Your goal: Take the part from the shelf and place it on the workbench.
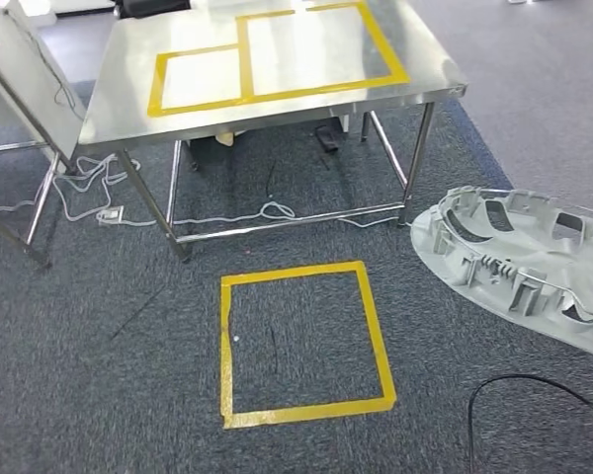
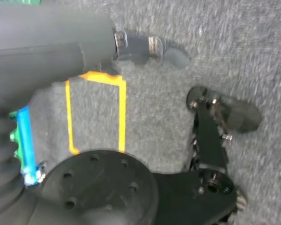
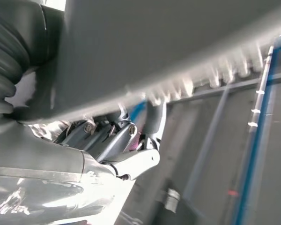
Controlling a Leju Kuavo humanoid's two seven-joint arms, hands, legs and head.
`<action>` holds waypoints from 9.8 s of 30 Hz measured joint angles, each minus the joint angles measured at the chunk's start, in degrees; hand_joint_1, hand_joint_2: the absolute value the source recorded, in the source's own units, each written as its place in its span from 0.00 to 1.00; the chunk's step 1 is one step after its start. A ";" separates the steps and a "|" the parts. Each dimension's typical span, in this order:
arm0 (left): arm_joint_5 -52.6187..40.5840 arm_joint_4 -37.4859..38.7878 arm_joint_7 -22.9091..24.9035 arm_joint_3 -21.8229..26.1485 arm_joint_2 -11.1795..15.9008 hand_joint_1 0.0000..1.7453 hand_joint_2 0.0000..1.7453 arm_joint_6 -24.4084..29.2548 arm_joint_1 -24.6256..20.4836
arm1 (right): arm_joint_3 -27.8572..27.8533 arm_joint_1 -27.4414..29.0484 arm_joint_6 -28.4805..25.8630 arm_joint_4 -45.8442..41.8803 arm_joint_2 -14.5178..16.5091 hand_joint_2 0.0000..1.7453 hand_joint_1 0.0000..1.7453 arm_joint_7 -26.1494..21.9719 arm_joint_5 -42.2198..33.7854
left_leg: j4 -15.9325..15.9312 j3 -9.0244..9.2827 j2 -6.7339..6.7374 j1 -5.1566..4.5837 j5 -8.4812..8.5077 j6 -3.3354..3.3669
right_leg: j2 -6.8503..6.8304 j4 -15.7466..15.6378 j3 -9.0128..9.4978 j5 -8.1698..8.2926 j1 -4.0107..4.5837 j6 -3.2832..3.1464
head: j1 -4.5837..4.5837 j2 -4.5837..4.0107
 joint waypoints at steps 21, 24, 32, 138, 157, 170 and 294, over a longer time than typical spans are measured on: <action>-0.42 0.11 0.87 -0.01 -0.57 0.00 1.00 0.44 -0.37 | -0.24 -0.12 -0.09 0.30 0.01 1.00 1.00 -0.60 -0.47 | 2.92 -7.50 3.98 -6.96 4.46 8.48 | -1.54 7.35 0.26 -9.20 6.28 -4.75 | -2.28 0.01; -0.43 0.11 1.08 -0.01 -0.69 0.00 1.00 0.50 -0.34 | -0.22 -0.04 -0.09 0.30 0.01 1.00 1.00 -0.63 -0.50 | 2.94 -6.90 3.66 -7.04 3.94 8.87 | -1.51 13.31 -3.87 -9.83 6.23 -4.76 | -2.29 0.01; -0.43 0.10 1.19 -0.01 -0.60 0.00 1.00 0.51 -0.32 | -0.22 0.05 -0.09 0.31 0.01 1.00 1.00 -0.74 -0.55 | 3.31 -5.60 3.02 -7.61 2.56 8.25 | -0.81 -3.00 2.63 -0.29 5.86 -5.79 | -2.28 0.01; 0.10 0.22 2.27 0.15 -0.72 0.00 1.00 1.09 -0.35 | -1.87 0.70 -0.13 1.70 -0.71 1.00 1.00 -0.86 -3.88 | 2.80 -7.35 3.96 -4.35 3.25 4.53 | -0.64 -3.73 1.90 0.36 4.52 -5.07 | -2.81 0.01; -0.01 0.22 2.18 0.15 -0.49 0.00 1.00 0.48 -0.31 | -1.99 0.07 -0.13 2.16 -0.88 1.00 1.00 -1.03 -4.19 | 1.02 -5.64 3.98 -4.20 3.63 7.28 | -0.80 2.62 -0.90 -3.45 4.13 -2.48 | -2.29 0.01; -0.09 0.15 2.15 0.15 -0.12 0.00 1.00 0.48 -0.23 | -2.02 0.21 -0.15 2.65 -1.01 1.00 1.00 -1.02 -4.47 | 3.35 -3.71 3.84 -3.38 -0.07 3.51 | -0.13 -3.18 2.35 -0.09 3.24 -4.29 | -2.37 0.01; 1.48 0.11 1.49 1.66 -0.78 0.00 1.00 1.55 -0.08 | -3.53 1.17 4.46 6.17 -6.30 1.00 1.00 4.93 -7.31 | 2.63 -7.06 4.03 -4.62 4.22 4.55 | -0.77 -4.60 4.86 -1.95 4.10 -4.66 | -2.49 0.00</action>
